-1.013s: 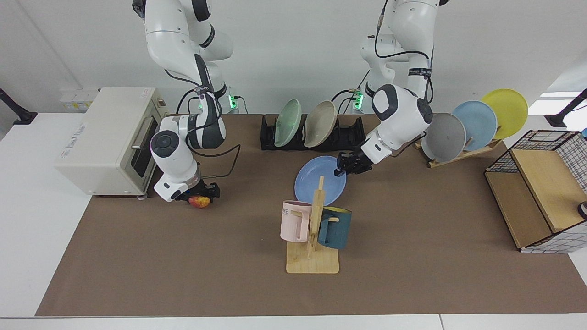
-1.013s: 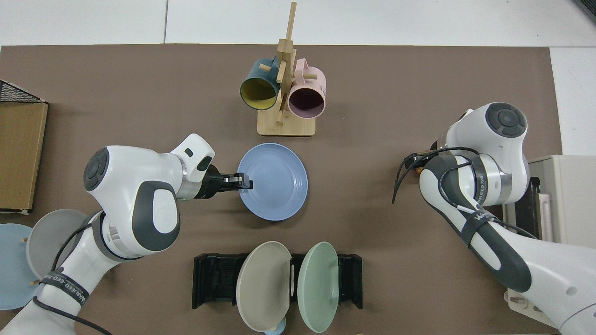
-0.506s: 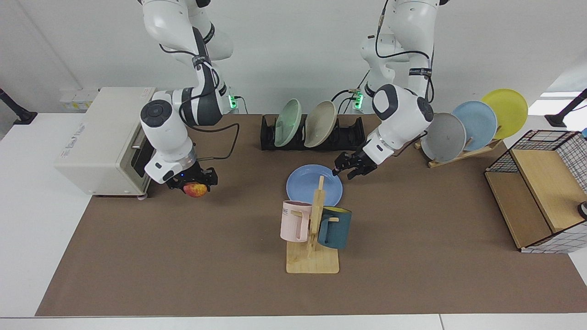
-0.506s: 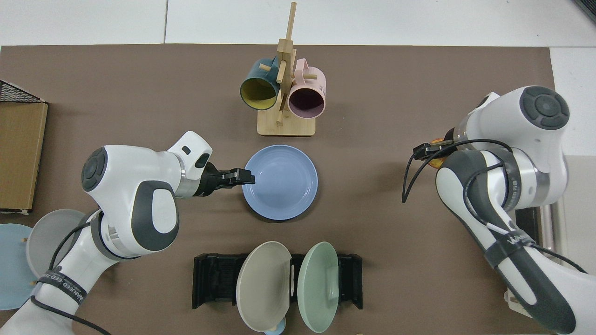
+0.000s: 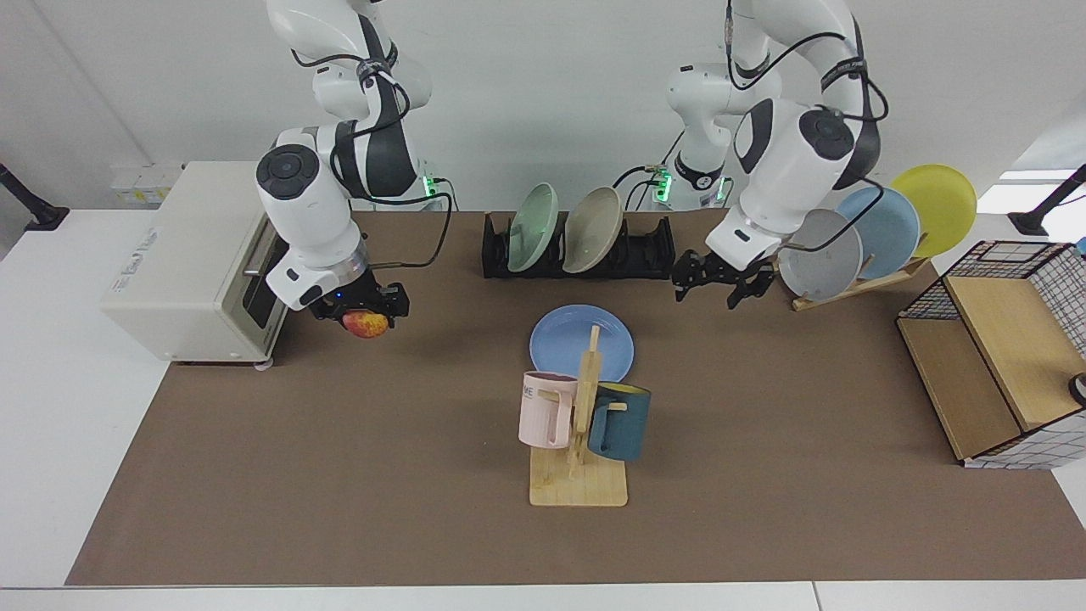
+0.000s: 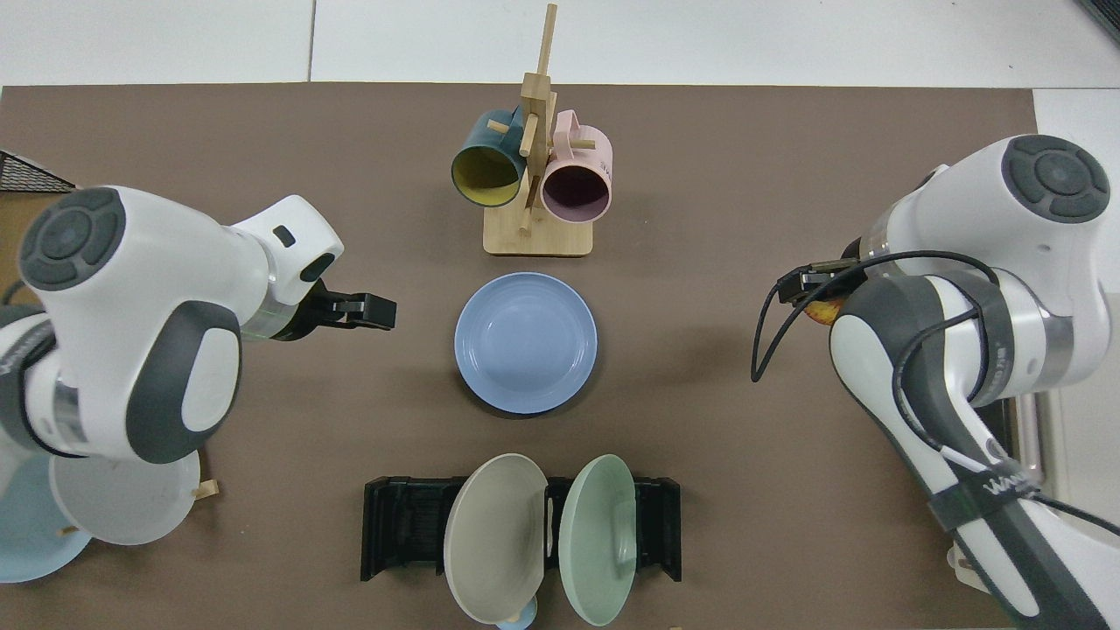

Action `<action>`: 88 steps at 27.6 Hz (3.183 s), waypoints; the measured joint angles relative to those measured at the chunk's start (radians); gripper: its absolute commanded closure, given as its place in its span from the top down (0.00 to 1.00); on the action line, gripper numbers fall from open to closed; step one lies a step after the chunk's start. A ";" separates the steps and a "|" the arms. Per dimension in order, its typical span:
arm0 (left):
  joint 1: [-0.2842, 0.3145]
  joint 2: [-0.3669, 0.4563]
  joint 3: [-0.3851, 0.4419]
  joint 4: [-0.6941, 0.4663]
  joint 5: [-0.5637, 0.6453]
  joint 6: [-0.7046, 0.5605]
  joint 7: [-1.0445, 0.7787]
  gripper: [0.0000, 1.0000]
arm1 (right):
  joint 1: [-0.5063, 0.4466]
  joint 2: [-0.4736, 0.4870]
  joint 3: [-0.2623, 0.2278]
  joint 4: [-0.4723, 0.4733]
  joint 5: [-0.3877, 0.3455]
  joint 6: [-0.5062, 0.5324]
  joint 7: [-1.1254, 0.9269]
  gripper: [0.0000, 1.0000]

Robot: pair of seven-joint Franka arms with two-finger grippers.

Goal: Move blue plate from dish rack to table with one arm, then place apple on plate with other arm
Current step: 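Set the blue plate down, open the left gripper and withdraw, then carry the apple with the right gripper toward the blue plate, then lower the apple onto the blue plate and open the right gripper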

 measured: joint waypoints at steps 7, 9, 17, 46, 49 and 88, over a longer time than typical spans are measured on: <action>0.007 -0.031 0.001 0.115 0.077 -0.185 -0.001 0.99 | 0.073 0.000 0.001 0.000 0.004 0.000 0.118 0.00; 0.010 -0.035 0.003 0.140 0.081 -0.219 -0.001 0.99 | 0.101 0.000 0.002 0.000 0.004 0.000 0.163 0.00; 0.012 -0.036 0.034 0.224 0.088 -0.300 0.027 0.99 | 0.211 0.000 0.005 0.000 0.025 0.026 0.324 0.00; 0.013 -0.043 0.040 0.264 0.124 -0.337 0.054 1.00 | 0.502 0.237 0.003 0.119 0.053 0.200 0.639 0.00; 0.014 -0.046 0.040 0.264 0.124 -0.337 0.054 1.00 | 0.513 0.264 0.003 0.123 0.053 0.231 0.639 0.00; 0.023 -0.065 0.060 0.264 0.124 -0.360 0.053 1.00 | 0.554 0.325 0.006 0.270 -0.051 0.145 0.551 1.00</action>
